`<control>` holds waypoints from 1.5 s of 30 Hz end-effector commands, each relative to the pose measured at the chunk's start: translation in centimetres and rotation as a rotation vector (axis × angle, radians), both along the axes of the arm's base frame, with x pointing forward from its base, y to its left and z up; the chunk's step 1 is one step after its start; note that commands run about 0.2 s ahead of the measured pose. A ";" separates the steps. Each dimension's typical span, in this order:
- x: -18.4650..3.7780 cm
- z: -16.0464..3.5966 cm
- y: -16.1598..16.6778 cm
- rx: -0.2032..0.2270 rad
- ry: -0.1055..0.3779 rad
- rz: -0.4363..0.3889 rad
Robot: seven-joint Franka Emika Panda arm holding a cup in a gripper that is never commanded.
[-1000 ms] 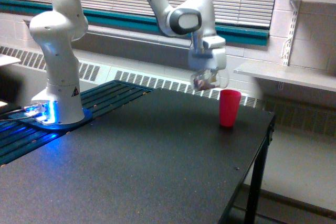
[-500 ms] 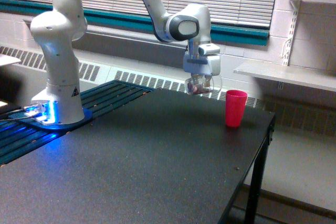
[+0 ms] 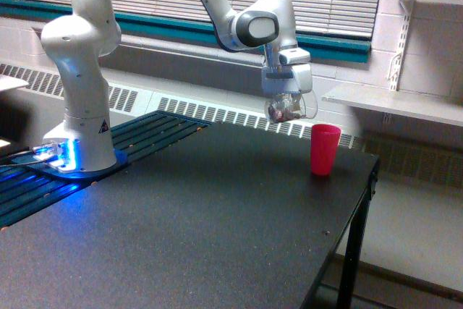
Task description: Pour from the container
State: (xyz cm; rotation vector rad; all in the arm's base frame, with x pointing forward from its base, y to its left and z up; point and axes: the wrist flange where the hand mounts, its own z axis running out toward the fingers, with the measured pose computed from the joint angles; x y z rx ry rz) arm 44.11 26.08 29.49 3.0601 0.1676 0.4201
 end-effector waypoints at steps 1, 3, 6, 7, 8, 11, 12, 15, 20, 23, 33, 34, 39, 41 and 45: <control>1.1 1.6 -0.2 -0.010 -0.035 -0.007; 1.4 1.8 -0.1 -0.015 -0.038 -0.001; 1.8 2.1 0.0 -0.028 -0.038 0.014; 2.0 2.2 0.1 -0.032 -0.038 0.020; 2.1 2.3 0.2 -0.040 -0.039 0.026; 2.6 2.6 0.6 -0.059 -0.040 0.048; 2.7 2.8 0.7 -0.065 -0.040 0.052; 3.2 3.1 1.0 -0.083 -0.048 0.068; 3.7 3.1 1.2 -0.099 -0.043 0.086; 3.9 3.0 1.2 -0.113 -0.036 0.090; 4.3 2.8 0.8 -0.148 -0.016 0.103; 4.3 2.8 0.8 -0.152 -0.015 0.105; 4.6 2.8 0.8 -0.171 -0.007 0.119; 4.7 2.9 0.8 -0.189 -0.005 0.125; 4.9 2.8 0.9 -0.205 0.000 0.136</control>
